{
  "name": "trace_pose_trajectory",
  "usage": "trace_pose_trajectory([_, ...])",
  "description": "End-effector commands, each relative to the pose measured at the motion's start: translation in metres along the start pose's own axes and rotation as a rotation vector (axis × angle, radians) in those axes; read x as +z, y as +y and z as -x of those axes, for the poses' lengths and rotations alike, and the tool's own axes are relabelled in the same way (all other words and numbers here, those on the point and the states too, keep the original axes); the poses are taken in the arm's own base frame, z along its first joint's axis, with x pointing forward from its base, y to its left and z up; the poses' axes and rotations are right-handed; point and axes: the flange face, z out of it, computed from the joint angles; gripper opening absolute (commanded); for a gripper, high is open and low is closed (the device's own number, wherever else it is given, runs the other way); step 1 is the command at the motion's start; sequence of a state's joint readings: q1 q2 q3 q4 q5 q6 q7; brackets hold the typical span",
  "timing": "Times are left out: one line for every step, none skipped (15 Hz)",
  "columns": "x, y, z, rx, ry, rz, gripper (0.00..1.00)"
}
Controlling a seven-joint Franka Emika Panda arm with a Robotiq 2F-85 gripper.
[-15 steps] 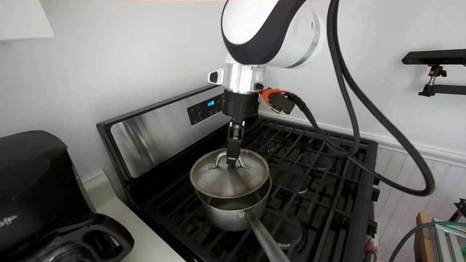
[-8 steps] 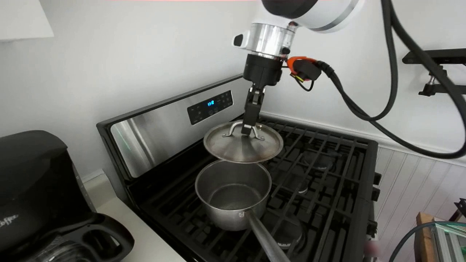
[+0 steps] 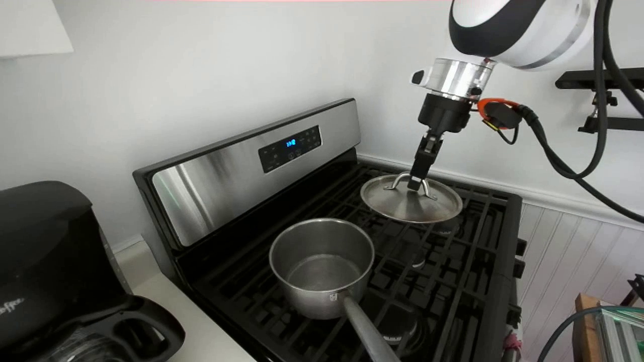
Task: Put the silver lid on the stove
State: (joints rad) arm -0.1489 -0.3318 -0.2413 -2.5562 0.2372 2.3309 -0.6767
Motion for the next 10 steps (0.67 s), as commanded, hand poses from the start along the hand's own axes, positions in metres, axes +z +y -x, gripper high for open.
trace_pose_trajectory([0.001,0.019,0.043,0.105,0.045,0.025,0.02])
trace_pose_trajectory([0.004,0.025,0.051,0.123,0.043,0.028,0.02])
trace_pose_trajectory([0.009,0.03,0.057,0.142,0.037,0.036,0.02])
trace_pose_trajectory([0.015,0.034,0.062,0.16,0.039,0.03,0.02])
trace_pose_trajectory([0.02,0.037,0.065,0.182,0.052,0.027,0.02])
trace_pose_trajectory([0.024,0.039,0.067,0.191,0.062,0.031,0.02])
trace_pose_trajectory([0.03,0.039,0.068,0.192,0.063,0.036,0.02])
trace_pose_trajectory([0.035,0.041,0.069,0.197,0.062,0.046,0.02])
trace_pose_trajectory([0.041,0.043,0.07,0.2,0.059,0.051,0.02])
trace_pose_trajectory([0.045,0.045,0.07,0.207,0.06,0.06,0.02])
